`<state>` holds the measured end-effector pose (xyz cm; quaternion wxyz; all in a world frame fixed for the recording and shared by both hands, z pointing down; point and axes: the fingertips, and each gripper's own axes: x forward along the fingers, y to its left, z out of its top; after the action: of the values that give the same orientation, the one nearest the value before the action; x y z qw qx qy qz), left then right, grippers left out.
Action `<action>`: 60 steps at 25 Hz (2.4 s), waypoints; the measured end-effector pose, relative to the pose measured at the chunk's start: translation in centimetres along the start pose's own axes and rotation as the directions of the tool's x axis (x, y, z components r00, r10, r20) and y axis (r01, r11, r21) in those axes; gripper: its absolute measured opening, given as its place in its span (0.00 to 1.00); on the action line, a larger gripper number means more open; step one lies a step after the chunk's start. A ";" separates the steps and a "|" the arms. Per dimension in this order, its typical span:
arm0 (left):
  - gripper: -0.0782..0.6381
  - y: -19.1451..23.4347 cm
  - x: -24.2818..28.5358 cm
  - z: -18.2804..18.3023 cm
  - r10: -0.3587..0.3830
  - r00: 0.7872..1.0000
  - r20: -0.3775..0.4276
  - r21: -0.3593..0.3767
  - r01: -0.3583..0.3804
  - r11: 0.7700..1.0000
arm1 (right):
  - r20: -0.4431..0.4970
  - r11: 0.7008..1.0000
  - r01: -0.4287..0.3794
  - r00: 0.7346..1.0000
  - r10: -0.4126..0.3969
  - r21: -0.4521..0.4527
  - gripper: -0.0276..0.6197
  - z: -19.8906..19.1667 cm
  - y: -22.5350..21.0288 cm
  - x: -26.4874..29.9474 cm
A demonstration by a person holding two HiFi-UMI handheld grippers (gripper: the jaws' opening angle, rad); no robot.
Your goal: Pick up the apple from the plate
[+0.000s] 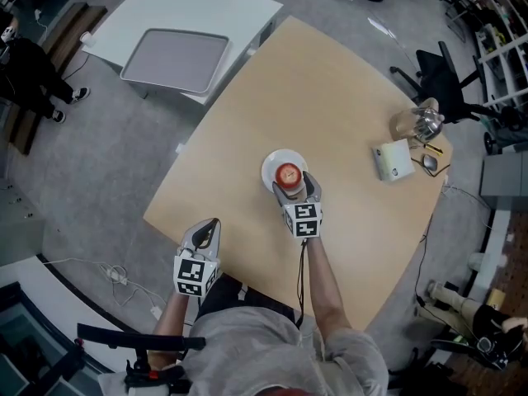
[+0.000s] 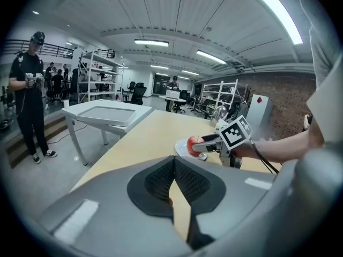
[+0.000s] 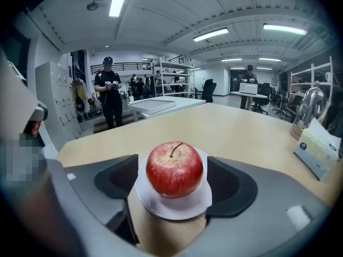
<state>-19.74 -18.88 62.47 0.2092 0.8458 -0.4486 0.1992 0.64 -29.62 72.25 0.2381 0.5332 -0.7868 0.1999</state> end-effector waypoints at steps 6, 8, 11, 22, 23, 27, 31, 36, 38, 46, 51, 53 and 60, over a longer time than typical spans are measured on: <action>0.14 0.1 0.4 0.0 0.005 1.000 -0.009 -0.010 -0.005 1.000 | -0.015 1.000 -0.003 1.000 0.003 0.001 0.66 -0.3 -0.2 0.7; 0.14 0.2 0.6 -0.1 0.005 1.000 -0.014 -0.011 -0.005 1.000 | -0.023 1.000 -0.006 1.000 0.006 0.003 0.66 -0.5 -0.2 1.0; 0.14 0.2 0.6 -0.2 0.007 1.000 -0.022 -0.013 -0.007 1.000 | -0.031 1.000 -0.002 1.000 0.002 0.010 0.66 -0.7 -0.3 1.2; 0.14 0.4 0.6 -0.4 0.012 1.000 -0.025 -0.018 -0.012 1.000 | -0.027 1.000 0.013 1.000 -0.012 0.029 0.63 -0.8 -0.8 1.1; 0.14 0.4 0.6 -0.4 0.010 1.000 -0.026 -0.018 -0.011 1.000 | -0.028 1.000 0.012 1.000 -0.011 0.029 0.63 -0.8 -0.9 1.1; 0.14 0.3 0.7 -0.4 0.006 1.000 -0.020 -0.015 -0.006 1.000 | -0.025 1.000 0.011 1.000 -0.011 0.029 0.63 -0.8 -0.9 1.1; 0.14 0.4 0.5 -0.2 0.004 1.000 -0.013 -0.010 -0.004 1.000 | -0.016 0.999 0.015 1.000 -0.014 0.028 0.63 -0.4 -0.8 0.7; 0.14 0.1 -0.2 0.1 -0.005 1.000 0.002 0.000 0.005 1.000 | 0.003 0.999 0.023 1.000 -0.023 0.031 0.63 0.0 -0.5 -0.2; 0.14 -0.2 -0.5 0.2 -0.009 1.000 0.002 0.005 0.009 1.000 | 0.007 0.999 0.027 1.000 -0.027 0.034 0.63 0.2 -0.5 -0.8; 0.14 -1.5 -1.4 0.5 -0.045 0.999 0.013 0.035 0.045 0.998 | 0.054 0.997 0.069 0.996 -0.071 0.044 0.63 1.2 -0.5 -4.0; 0.14 -2.7 -1.7 0.8 -0.082 0.996 0.026 0.059 0.080 0.995 | 0.088 0.993 0.104 0.990 -0.109 0.063 0.63 1.5 -1.0 -6.5; 0.14 -3.0 -1.8 0.8 -0.095 0.995 0.029 0.069 0.093 0.993 | 0.099 0.990 0.119 0.987 -0.126 0.073 0.63 1.5 -1.2 -7.4; 0.14 -4.9 -1.9 1.4 -0.144 0.989 0.037 0.102 0.140 0.985 | 0.126 0.982 0.157 0.977 -0.170 0.107 0.63 1.4 -1.6 -10.9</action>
<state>-16.40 -15.84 59.50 0.1709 0.8891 -0.3813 0.1870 5.36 -22.85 64.82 0.1740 0.6191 -0.7441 0.1810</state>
